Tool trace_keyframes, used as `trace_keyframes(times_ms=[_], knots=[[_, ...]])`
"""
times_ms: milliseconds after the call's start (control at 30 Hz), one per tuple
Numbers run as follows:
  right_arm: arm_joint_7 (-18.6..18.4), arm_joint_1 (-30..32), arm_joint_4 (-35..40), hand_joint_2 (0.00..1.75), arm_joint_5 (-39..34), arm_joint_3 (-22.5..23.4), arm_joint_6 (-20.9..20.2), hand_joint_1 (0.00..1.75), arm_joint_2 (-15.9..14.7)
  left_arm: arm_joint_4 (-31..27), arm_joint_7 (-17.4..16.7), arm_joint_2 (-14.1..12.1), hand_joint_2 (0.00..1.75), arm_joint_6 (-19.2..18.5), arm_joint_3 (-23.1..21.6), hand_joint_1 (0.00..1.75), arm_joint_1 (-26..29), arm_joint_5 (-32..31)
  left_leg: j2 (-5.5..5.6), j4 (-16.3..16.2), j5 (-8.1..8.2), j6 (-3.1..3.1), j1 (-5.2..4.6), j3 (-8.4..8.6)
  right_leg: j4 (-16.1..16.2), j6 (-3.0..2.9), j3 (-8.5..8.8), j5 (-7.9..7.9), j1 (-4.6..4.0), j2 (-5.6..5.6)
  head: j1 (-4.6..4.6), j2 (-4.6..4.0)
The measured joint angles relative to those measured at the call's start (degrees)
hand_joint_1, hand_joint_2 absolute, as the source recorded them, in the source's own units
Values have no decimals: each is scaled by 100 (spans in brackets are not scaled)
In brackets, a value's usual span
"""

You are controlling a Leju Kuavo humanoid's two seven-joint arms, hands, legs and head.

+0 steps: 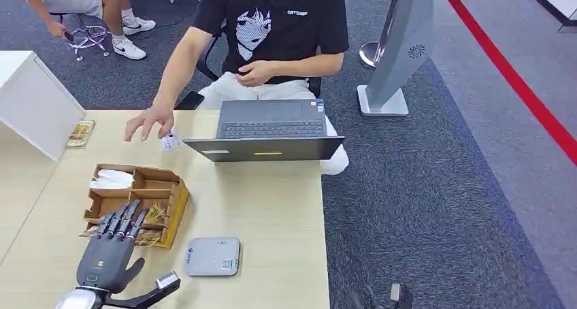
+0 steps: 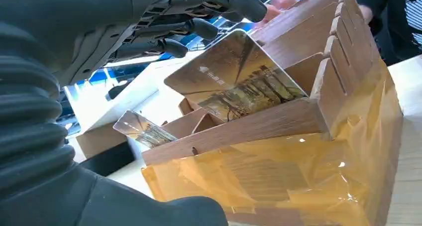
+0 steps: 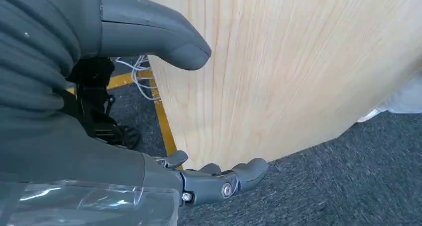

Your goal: Pass the card to the sensor for recognition and then transmit it.

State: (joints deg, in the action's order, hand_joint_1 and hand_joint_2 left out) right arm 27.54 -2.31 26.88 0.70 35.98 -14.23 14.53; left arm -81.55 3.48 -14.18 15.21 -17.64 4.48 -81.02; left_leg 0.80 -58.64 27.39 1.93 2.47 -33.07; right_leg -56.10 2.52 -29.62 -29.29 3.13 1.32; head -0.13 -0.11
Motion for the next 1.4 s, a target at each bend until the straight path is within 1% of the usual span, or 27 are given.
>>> trace_keyframes(times_ms=[133,333,667,700,733,867,900,1400], knots=[[2,0,0,175,-35,-2,0,0,2,0,2,4,175,0,0,0,0,-15,0,0,0,0,0,0,0,0,0,0,0,0,2,0],[2,-5,0,175,-44,-28,9,0,0,0,101,35,175,33,-2,0,-4,-101,0,0,0,0,0,0,0,0,0,0,0,0,0,2],[13,-12,-9,175,-72,-68,20,0,0,0,101,61,175,46,-2,0,-45,-118,0,0,0,0,0,0,0,0,-1,0,0,0,0,0],[13,-15,-9,175,-72,-77,28,0,0,0,101,61,175,46,-4,19,-50,-118,0,0,0,0,0,0,0,0,-1,0,0,0,0,0],[13,-16,-9,175,-72,-85,37,0,0,0,101,61,175,46,-2,162,-59,-118,0,0,0,0,0,0,0,0,-1,0,0,0,0,0],[13,-30,-20,175,-70,-151,101,0,-4,0,101,61,175,35,-2,162,-100,-116,0,0,0,0,0,0,0,0,0,0,0,0,0,0],[13,-32,-24,175,-70,-164,101,0,-7,0,101,61,175,35,-2,175,-103,-116,0,0,0,0,0,0,0,0,0,0,0,0,0,0],[24,-46,-57,175,-149,-227,103,0,-11,0,153,61,175,101,-2,175,-116,-92,-1,0,0,0,0,0,0,0,0,0,0,1,0,0]])
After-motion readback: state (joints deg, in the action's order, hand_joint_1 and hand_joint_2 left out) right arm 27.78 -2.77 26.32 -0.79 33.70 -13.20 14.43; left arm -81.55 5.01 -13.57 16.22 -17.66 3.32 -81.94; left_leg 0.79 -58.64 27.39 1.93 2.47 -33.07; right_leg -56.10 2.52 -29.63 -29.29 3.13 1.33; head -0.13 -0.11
